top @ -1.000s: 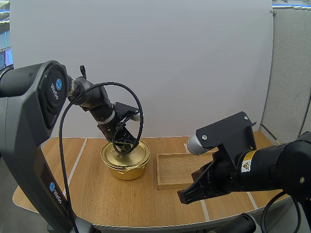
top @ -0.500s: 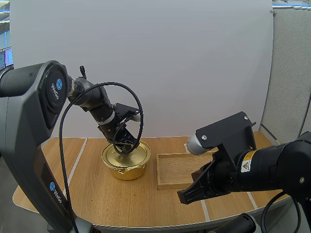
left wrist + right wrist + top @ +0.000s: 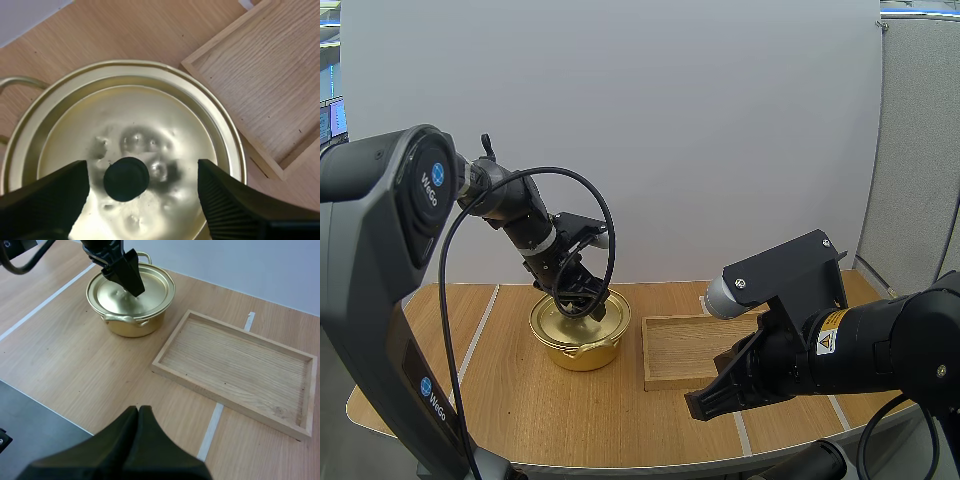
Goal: Open the pot, put the pineapple inside, and close it
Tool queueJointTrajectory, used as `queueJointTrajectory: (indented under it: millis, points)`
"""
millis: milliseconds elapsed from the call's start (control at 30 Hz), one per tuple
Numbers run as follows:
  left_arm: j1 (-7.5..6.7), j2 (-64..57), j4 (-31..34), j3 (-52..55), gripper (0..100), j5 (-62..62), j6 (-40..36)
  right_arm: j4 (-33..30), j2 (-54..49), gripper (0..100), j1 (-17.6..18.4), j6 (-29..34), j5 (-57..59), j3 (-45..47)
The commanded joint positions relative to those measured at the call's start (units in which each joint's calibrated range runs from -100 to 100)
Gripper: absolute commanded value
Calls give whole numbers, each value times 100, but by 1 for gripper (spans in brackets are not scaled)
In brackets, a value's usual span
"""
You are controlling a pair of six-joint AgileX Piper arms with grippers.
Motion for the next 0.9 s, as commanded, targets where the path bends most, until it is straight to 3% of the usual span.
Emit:
queueJointTrajectory:
  millis: [0,333,367,433,600,867]
  points:
    - [-1,-459,-52,-110,100,427,61,5,-47,0,-25,-57,0,18]
    - [-1,-1749,174,-476,100,1424,-79,5,-47,0,-25,-57,0,18]
    - [-1,-2615,174,-470,100,1692,-79,5,-47,0,-25,-57,0,18]
    - [-1,-3142,174,-470,100,1933,-79,6,-59,0,-25,-57,0,18]
    - [-1,-4182,174,-470,100,2702,-79,6,-162,0,-25,-57,0,18]
    - [-1,-5651,174,-470,100,2702,-475,17,-250,0,-67,-57,0,18]
